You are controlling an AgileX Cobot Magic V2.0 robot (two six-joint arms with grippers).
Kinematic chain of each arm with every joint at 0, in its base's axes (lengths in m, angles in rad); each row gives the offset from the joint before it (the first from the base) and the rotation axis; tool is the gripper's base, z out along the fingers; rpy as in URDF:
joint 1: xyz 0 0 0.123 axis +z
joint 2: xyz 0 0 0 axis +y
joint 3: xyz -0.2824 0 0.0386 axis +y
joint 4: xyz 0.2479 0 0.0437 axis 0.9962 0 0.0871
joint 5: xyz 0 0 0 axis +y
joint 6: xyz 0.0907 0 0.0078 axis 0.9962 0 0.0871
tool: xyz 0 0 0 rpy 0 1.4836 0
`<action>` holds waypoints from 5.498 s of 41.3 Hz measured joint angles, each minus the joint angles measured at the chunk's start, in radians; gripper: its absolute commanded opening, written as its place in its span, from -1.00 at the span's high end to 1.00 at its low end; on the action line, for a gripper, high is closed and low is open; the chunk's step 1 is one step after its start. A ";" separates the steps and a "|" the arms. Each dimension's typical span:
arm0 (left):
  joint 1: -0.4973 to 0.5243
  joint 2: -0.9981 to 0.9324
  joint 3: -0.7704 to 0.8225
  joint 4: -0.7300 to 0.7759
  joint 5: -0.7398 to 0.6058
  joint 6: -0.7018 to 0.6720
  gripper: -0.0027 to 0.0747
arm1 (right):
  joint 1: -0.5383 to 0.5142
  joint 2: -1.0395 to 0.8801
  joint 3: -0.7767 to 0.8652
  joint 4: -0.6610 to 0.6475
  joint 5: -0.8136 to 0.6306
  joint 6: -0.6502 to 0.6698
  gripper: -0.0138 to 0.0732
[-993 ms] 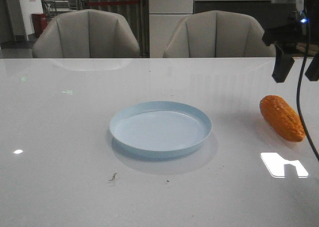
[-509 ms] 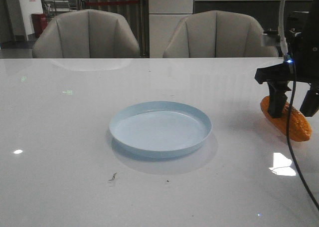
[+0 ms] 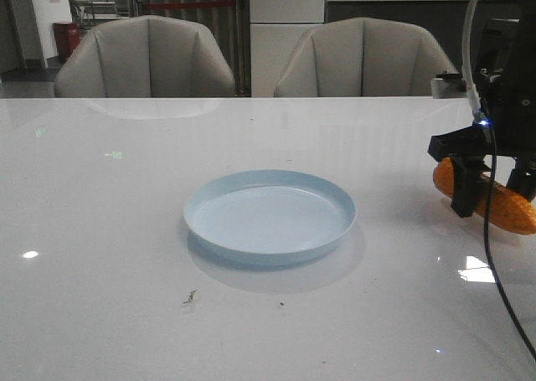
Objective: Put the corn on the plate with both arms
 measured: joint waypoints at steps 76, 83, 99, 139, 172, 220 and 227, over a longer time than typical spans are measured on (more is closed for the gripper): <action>0.000 0.000 0.000 0.000 0.000 0.000 0.40 | 0.469 0.207 -0.424 0.027 0.229 -0.270 -0.66; 0.000 0.000 0.000 0.000 0.002 0.000 0.40 | 0.469 0.207 -0.424 0.027 0.228 -0.270 -0.67; 0.000 0.000 -0.048 0.000 0.023 0.000 0.40 | 0.469 0.207 -0.559 0.027 0.377 -0.234 -0.67; 0.000 0.000 -0.081 0.000 0.030 0.000 0.40 | 0.150 -0.443 -0.583 0.016 0.479 -0.148 -0.66; 0.000 0.000 -0.081 0.000 0.031 0.000 0.40 | -0.137 -1.137 0.692 0.020 0.039 -0.104 -0.66; 0.000 0.000 -0.081 0.000 0.033 0.000 0.70 | -0.137 -1.162 0.722 0.022 0.012 -0.098 -0.66; 0.000 0.000 -0.081 0.000 0.033 0.000 0.70 | -0.137 -1.162 0.722 0.022 0.014 -0.098 -0.66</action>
